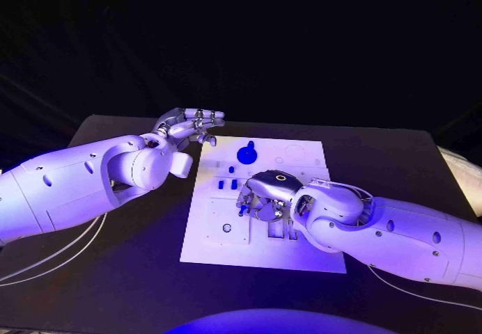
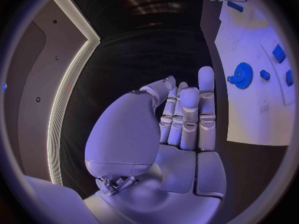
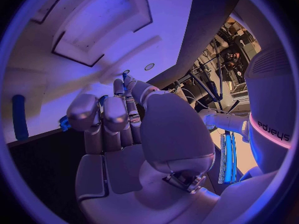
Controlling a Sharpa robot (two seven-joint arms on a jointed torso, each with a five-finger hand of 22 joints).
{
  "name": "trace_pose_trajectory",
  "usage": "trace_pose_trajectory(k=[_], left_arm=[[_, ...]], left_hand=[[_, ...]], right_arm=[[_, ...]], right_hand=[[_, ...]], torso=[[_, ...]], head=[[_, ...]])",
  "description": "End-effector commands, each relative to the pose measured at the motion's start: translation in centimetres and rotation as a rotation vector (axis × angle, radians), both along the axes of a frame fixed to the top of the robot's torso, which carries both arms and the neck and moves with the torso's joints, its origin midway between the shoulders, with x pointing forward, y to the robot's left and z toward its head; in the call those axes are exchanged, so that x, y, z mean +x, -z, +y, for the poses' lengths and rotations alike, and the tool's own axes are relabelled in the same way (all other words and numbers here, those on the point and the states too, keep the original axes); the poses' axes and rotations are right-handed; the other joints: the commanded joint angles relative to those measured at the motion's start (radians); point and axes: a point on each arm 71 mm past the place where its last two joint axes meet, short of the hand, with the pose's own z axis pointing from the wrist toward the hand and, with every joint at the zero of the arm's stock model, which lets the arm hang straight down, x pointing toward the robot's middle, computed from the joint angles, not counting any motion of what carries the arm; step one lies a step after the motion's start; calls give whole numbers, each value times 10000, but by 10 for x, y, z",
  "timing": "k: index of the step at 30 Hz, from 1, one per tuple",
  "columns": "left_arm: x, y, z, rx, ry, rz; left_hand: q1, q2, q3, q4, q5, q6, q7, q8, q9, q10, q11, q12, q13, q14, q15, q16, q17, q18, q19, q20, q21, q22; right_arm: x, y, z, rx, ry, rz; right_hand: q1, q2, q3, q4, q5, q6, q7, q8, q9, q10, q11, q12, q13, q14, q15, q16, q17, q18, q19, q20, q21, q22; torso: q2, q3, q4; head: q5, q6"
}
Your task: Assemble the parts on the task board
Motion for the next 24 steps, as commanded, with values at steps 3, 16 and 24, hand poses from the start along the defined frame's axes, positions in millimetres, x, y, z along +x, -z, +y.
trace_pose_trajectory(k=[3, 16, 24], left_arm=[[-1, -1, -3, -131, 168, -19], [-1, -1, -2, -124, 172, 0], [-1, 0, -2, -117, 175, 21]], left_hand=[[2, 92, -51, -11, 62, -18, 24, 63, -11, -34, -27, 40, -1, -41, -12, -53, -4, 118, -30, -46, -63, -16], [-4, 92, -57, -9, 61, -22, 27, 65, -12, -37, -25, 45, -2, -43, -11, -54, -6, 117, -30, -46, -68, -19], [-4, 92, -57, -9, 61, -22, 27, 65, -12, -37, -25, 45, -2, -43, -11, -54, -6, 117, -30, -46, -68, -19]], right_arm=[[-2, 5, 1, -341, -267, 177], [-2, 7, 3, -707, -317, 120], [-4, 8, 5, -943, -330, -35]], right_hand=[[-17, 64, 65, 16, 48, -10, 44, 25, 18, 37, 46, -44, 0, 223, 37, 48, 12, -113, 56, 30, 46, -11], [-21, 62, 66, 12, 54, -11, 45, 24, 20, 39, 47, -49, -3, 226, 40, 66, 34, -113, 54, 32, 46, -13], [-304, -198, -96, 55, 150, -305, 163, -161, -29, -239, 161, -268, -107, 197, 135, 29, -43, -100, -15, 92, -1, -122]], torso=[[-3, -8, 8], [-8, -10, 3], [-5, -8, 0]], head=[[57, -47], [73, -81], [79, -87]])
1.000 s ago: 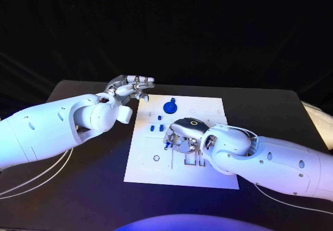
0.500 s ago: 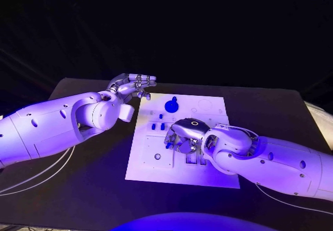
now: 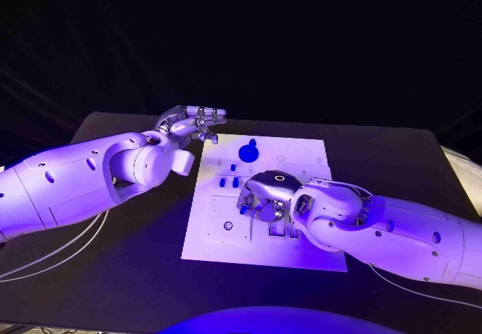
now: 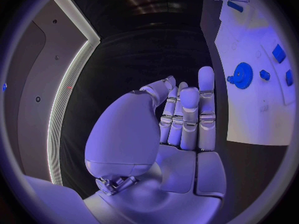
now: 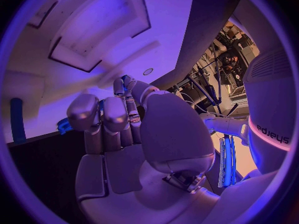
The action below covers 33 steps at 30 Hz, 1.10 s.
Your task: Assemble the parts on the task board
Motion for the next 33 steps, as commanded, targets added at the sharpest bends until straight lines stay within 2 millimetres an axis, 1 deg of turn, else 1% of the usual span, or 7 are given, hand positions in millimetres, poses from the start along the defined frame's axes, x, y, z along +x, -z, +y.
trace_pose_trajectory(k=[1, 4, 7, 13, 21, 26, 33], left_arm=[[-1, -1, -2, -115, 182, 3], [-1, -1, -2, -113, 185, 11], [-1, 0, -2, -107, 191, 32], [-1, 0, -2, -103, 227, 72], [-1, 0, -2, -94, 253, 116], [-1, 1, -1, -84, 256, 142], [-1, 1, 0, -81, 273, 160]], left_hand=[[-5, 92, -57, -10, 61, -22, 27, 65, -12, -36, -26, 45, -1, -44, -12, -55, -7, 118, -30, -46, -68, -9], [-5, 92, -57, -10, 61, -22, 27, 65, -12, -36, -26, 45, -1, -44, -12, -55, -7, 118, -30, -46, -68, -9], [-8, 96, -65, -12, 62, -29, 29, 68, -13, -43, -24, 57, -1, -45, -11, -57, -11, 117, -30, -45, -76, -15], [-8, 96, -65, -12, 62, -29, 29, 68, -13, -43, -24, 57, -1, -45, -11, -57, -11, 117, -30, -45, -76, -15], [-22, 100, -76, -5, 61, -35, 32, 70, -14, -51, -20, 65, -2, -52, -8, -67, -30, 116, -29, -43, -84, -20], [-22, 100, -76, -5, 61, -35, 32, 70, -14, -51, -20, 65, -2, -52, -8, -67, -30, 116, -29, -43, -84, -20], [-25, 99, -81, -6, 61, -39, 33, 71, -15, -56, -19, 69, -2, -52, -7, -69, -33, 115, -29, -42, -88, -22]], right_arm=[[-2, 5, 1, -556, -49, -19], [-2, 5, 2, -557, -23, -49], [-1, 5, 1, -439, 45, -155], [-1, 1, 0, -87, 167, -411], [-5, -8, -13, 556, 353, -795], [-10, -24, -38, 909, 738, -945], [3, -50, -81, 465, 1640, -1354]], right_hand=[[-378, -253, -161, 95, 188, -333, 175, -250, -71, -335, 133, -214, -114, 192, 182, 31, -30, -101, -31, 127, -13, -76], [-625, -522, -361, 169, 427, -656, 336, -416, -142, -870, 325, -450, -269, 177, 323, 37, -54, -116, -49, 271, -12, -90], [-702, -657, -539, 175, 507, -905, 411, -446, -194, -1269, 429, -540, -362, 160, 409, 57, -61, -74, -137, 375, -100, -265], [-659, -705, -850, 135, 553, -1419, 485, -453, -268, -1876, 532, -493, -377, 103, 491, 38, -149, 10, -330, 482, -306, -650], [-608, -693, -970, 112, 662, -1493, 481, -418, -254, -1931, 523, -340, -349, 63, 494, -33, -265, 31, -371, 492, -357, -742], [-581, -717, -1071, 98, 681, -1433, 460, -383, -230, -1888, 503, -187, -331, 12, 482, -164, -444, 53, -419, 489, -426, -868], [-509, -739, -1214, 82, 683, -1370, 264, -371, -212, -1777, 382, 82, -325, -24, 400, -270, -587, 53, -396, 446, -430, -862]], torso=[[0, -2, -1], [0, -2, -1], [0, 5, -2], [-1, 2, 3], [-4, 14, -4], [-7, 3, -20], [-28, 4, -63]], head=[[5, -1], [5, -1], [7, -4], [-4, 5], [-29, 52], [-111, 133], [-246, 257]])
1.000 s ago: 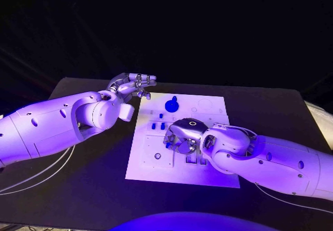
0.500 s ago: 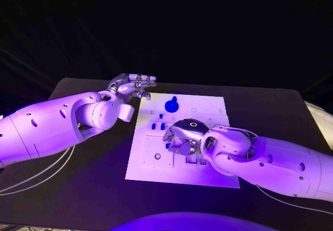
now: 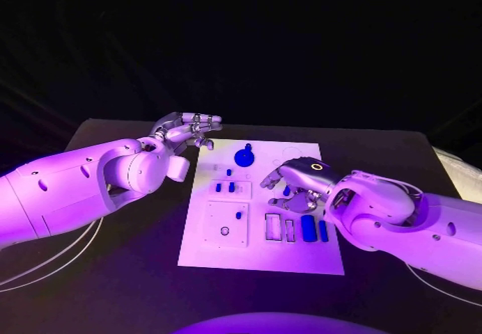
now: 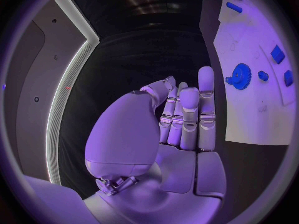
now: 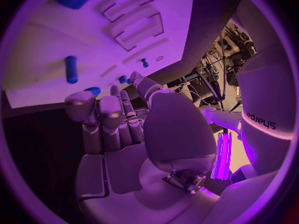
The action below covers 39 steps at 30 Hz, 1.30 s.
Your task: Assemble the parts on the task board
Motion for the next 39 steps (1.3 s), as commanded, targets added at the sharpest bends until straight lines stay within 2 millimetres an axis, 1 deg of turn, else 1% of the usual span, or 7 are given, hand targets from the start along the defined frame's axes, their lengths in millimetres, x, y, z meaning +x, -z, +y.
trace_pose_trajectory(k=[1, 6, 12, 16, 20, 25, 39], left_arm=[[-1, 0, -3, -122, 236, 21], [-1, 0, -3, -131, 271, 28], [-1, 0, -3, -130, 282, 41], [-1, 1, -4, -133, 307, 56], [-1, 1, -4, -131, 308, 61], [-1, 1, -4, -131, 308, 60], [-1, 1, -3, -131, 308, 60]], left_hand=[[-25, 99, -81, -6, 61, -39, 33, 33, -15, -54, -21, 69, -2, -54, -8, -69, -12, 116, -29, -42, -48, -12], [-25, 99, -81, -6, 61, -39, 33, 33, -15, -54, -21, 69, -2, -54, -8, -69, -12, 116, -29, -42, -48, -12], [-20, 103, -84, -12, 62, -42, 31, 37, -15, -58, -23, 77, -2, -52, -8, -66, -7, 116, -28, -42, -53, -15], [-20, 103, -84, -12, 62, -42, 31, 37, -15, -58, -23, 77, -2, -52, -8, -66, -7, 116, -28, -42, -53, -15], [-20, 103, -84, -12, 62, -42, 31, 37, -15, -58, -23, 77, -2, -52, -8, -66, -7, 116, -28, -42, -53, -15], [-20, 103, -84, -12, 62, -42, 31, 37, -15, -58, -23, 77, -2, -52, -8, -66, -7, 116, -28, -42, -53, -15], [-20, 103, -84, -12, 62, -42, 31, 37, -15, -58, -23, 77, -2, -52, -8, -66, -7, 116, -28, -42, -53, -15]], right_arm=[[6, -7, -15, -118, 552, -78], [15, -7, -33, -835, 995, -102], [22, -4, -40, -1360, 1218, -120], [25, -1, -40, -1534, 1247, -91], [26, 2, -38, -1722, 1183, 77], [27, 7, -35, -1970, 1039, 338], [30, 14, -28, -2036, 937, 482]], right_hand=[[96, -45, -105, 7, 23, 11, -137, 19, 9, -40, -69, 91, -6, -25, -39, -81, -41, 53, -33, -28, -50, -8], [136, -90, -244, 11, -23, 5, -290, 6, 9, -240, -117, 103, -47, -19, -92, -108, -82, 55, -35, -64, -78, -49], [175, -73, -292, 18, -37, 31, -335, 14, 14, -321, -142, 115, -54, -11, -125, -116, -97, 58, -35, -92, -92, -68], [235, 7, -292, 31, -30, 86, -350, 31, 25, -303, -173, 181, -45, -7, -157, -141, -132, 57, -27, -122, -99, -76], [229, 70, -324, 89, -34, 193, -311, 60, 42, -164, -180, 324, -28, -3, -136, -175, -180, 44, -8, -125, -100, -70], [247, 162, -329, 171, -21, 554, -298, 184, 104, 205, -216, 572, -23, 24, -143, -167, -185, 29, 44, -123, -65, 3], [366, 412, -82, 269, -116, 1070, -348, 329, 183, 821, -325, 741, -46, 97, -233, 8, -12, -22, 213, -194, 131, 330]], torso=[[-22, -8, -35], [-23, 3, -31], [-14, -1, -26], [-7, -8, -9], [-10, -16, -22], [-7, -8, -33], [-18, -8, -35]], head=[[-78, 70], [-97, 134], [-95, 160], [-100, 168], [-77, 154], [-61, 134], [-56, 89]])
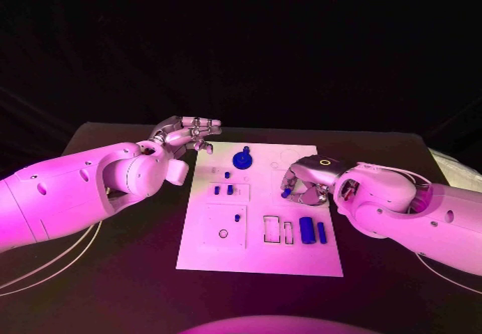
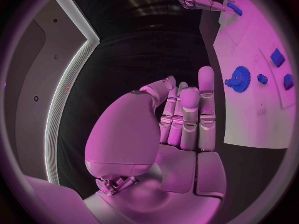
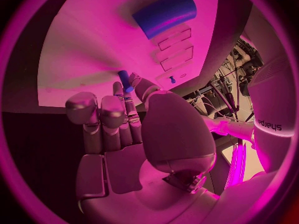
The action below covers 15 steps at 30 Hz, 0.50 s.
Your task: Assemble the parts on the task board
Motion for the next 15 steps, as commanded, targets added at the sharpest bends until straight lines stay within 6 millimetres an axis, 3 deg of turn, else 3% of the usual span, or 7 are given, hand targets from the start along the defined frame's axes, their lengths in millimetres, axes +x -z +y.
trace_pose_trajectory(k=[1, 9, 15], left_arm=[[-1, -1, -2, -117, 182, -17], [-1, -1, -3, -121, 204, -9], [-1, 0, -1, -106, 174, 0]], left_hand=[[-20, 103, -56, 16, 62, -41, 31, 37, -15, -43, -37, 35, -2, -52, -8, -66, -9, 116, -28, -42, -54, -17], [-20, 103, -56, 16, 62, -41, 31, 37, -15, -43, -37, 35, -2, -52, -8, -66, -9, 116, -28, -42, -54, -17], [-33, 110, -76, 15, 60, -51, 34, 48, -16, -59, -34, 58, -3, -53, -7, -73, -25, 116, -23, -40, -69, -28]], right_arm=[[1, 2, 1, -193, -46, 16], [4, 1, 4, 318, 112, -431], [4, -7, 3, 1264, 277, -1140]], right_hand=[[29, 127, 87, -3, -65, 62, -6, 39, 18, 94, 14, 17, -17, 98, -88, 44, 14, -22, 87, 1, 63, 18], [99, 337, 306, 73, -341, 285, -52, 106, 61, 405, -60, 40, 2, 137, -159, 184, 154, -57, 182, -59, 192, 223], [416, 559, 695, -72, -601, 566, -116, 271, 149, 854, -190, 154, 67, 190, -259, 390, 382, -106, 308, -158, 385, 546]], torso=[[-7, 0, -9], [-5, 2, 3], [-5, -4, 5]], head=[[-1, -8], [0, -18], [-7, -15]])
